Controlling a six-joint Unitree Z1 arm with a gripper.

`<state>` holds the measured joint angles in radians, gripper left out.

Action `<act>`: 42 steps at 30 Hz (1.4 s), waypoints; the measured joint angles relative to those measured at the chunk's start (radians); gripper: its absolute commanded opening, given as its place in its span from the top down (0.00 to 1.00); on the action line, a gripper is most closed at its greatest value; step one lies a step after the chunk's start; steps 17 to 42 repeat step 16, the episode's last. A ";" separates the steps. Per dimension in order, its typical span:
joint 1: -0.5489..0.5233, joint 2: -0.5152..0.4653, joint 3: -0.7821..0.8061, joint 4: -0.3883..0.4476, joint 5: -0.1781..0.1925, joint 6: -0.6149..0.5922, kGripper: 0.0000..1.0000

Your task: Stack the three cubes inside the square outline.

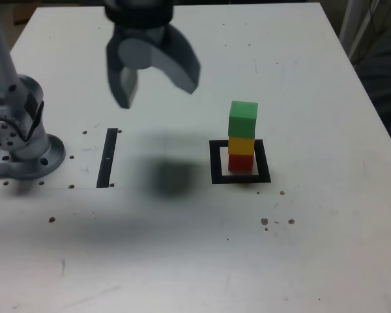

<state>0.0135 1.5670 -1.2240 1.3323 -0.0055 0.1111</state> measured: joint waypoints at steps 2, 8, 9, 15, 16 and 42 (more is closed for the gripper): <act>0.000 -0.021 0.072 -0.042 -0.001 -0.005 0.00; 0.000 -0.061 0.249 -0.137 -0.016 -0.012 0.00; 0.000 -0.064 0.266 -0.152 -0.019 -0.012 0.00; 0.000 -0.074 0.405 -0.240 -0.027 -0.013 0.00; 0.000 -0.074 0.419 -0.253 -0.026 -0.013 0.00; 0.000 -0.074 0.419 -0.253 -0.026 -0.013 0.00</act>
